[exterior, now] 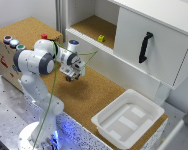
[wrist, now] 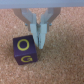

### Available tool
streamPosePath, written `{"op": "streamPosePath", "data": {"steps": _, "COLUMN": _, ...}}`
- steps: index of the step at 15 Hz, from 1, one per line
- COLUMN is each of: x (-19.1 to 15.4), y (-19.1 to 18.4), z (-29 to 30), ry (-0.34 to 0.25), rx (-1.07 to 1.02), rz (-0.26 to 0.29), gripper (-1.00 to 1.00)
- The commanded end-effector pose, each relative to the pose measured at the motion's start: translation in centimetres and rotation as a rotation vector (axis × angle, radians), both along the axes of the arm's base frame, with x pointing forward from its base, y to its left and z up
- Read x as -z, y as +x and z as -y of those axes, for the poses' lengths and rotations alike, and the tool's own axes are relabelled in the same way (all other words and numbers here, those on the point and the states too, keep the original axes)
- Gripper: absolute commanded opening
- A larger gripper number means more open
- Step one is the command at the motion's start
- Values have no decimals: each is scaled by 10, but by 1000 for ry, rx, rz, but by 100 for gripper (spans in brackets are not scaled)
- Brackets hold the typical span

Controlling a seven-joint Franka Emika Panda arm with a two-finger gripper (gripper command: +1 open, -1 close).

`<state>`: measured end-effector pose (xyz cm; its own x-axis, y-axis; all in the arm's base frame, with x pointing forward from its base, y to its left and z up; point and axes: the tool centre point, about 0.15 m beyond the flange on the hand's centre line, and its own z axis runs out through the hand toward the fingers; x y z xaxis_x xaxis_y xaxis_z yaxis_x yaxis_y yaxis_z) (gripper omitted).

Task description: Grasp the purple block, then turn it left

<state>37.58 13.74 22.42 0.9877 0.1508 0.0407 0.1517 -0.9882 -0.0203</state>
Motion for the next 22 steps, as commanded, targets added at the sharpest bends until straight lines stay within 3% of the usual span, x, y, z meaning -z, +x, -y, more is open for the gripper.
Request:
{"op": "streamPosePath", "data": {"steps": 1, "x": -51, "y": -27, "z": -3, "ry": 5, "rx": -51, "rz": 30, "gripper": 100}}
{"op": "streamPosePath", "data": {"steps": 4, "x": -59, "y": -33, "z": -9, "ry": 25, "rx": -125, "rz": 30, "gripper": 100}}
{"op": "streamPosePath", "data": {"steps": 10, "x": -55, "y": -30, "z": -34, "ry": 10, "rx": -256, "rz": 55, "gripper": 100}}
{"op": "streamPosePath", "data": {"steps": 16, "x": -29, "y": -23, "z": -43, "ry": 18, "rx": -290, "rz": 96, "gripper": 100}}
{"op": "streamPosePath", "data": {"steps": 22, "x": 6, "y": -14, "z": -40, "ry": 47, "rx": -285, "rz": 71, "gripper": 100}}
